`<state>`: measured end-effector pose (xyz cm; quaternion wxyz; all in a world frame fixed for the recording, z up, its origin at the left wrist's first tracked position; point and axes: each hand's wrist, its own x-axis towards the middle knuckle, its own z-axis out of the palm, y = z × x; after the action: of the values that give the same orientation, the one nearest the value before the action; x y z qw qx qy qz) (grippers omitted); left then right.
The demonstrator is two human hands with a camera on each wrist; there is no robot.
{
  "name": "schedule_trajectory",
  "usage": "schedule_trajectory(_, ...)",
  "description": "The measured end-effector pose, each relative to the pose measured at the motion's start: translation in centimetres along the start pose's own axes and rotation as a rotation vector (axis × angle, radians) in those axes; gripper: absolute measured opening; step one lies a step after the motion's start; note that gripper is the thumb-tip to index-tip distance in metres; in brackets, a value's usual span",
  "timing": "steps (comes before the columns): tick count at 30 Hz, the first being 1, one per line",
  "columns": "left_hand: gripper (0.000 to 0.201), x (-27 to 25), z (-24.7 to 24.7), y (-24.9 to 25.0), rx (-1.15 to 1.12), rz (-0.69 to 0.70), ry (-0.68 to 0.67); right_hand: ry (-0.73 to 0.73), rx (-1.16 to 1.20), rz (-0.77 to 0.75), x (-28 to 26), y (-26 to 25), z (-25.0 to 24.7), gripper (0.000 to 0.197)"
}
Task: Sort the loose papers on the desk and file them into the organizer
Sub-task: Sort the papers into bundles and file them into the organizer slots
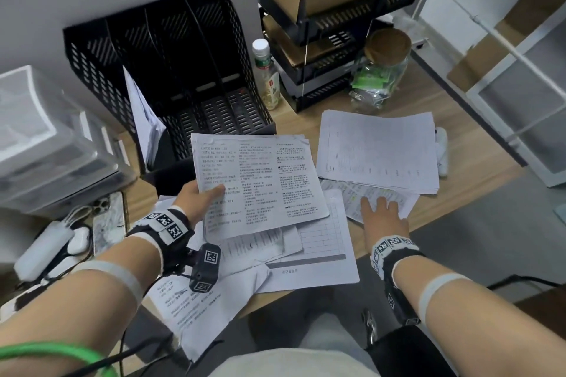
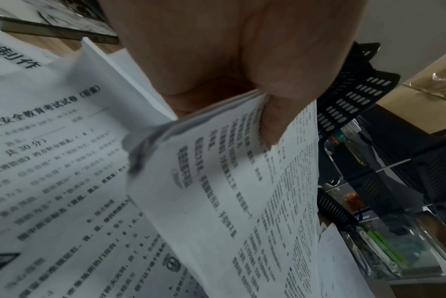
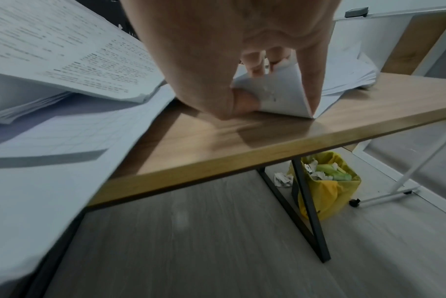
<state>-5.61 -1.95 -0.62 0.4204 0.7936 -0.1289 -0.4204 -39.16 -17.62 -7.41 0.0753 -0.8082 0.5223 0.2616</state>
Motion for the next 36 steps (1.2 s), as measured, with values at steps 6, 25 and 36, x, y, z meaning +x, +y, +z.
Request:
schedule_trajectory(6, 0.026, -0.2, -1.5, -1.1, -0.017, 0.015, 0.013, 0.007, 0.207, 0.018, 0.4, 1.7, -2.0, 0.058)
schedule_trajectory(25, 0.044, -6.7, 2.8, -2.3, -0.227, -0.052, -0.399, -0.038, 0.603, -0.629, -9.1, -14.9, -6.9, 0.054)
schedule_trajectory(36, 0.034, -5.8, -0.5, -3.8, -0.292, -0.077, -0.277, -0.097, 0.611, -0.66, -8.4, -13.7, -6.6, 0.057)
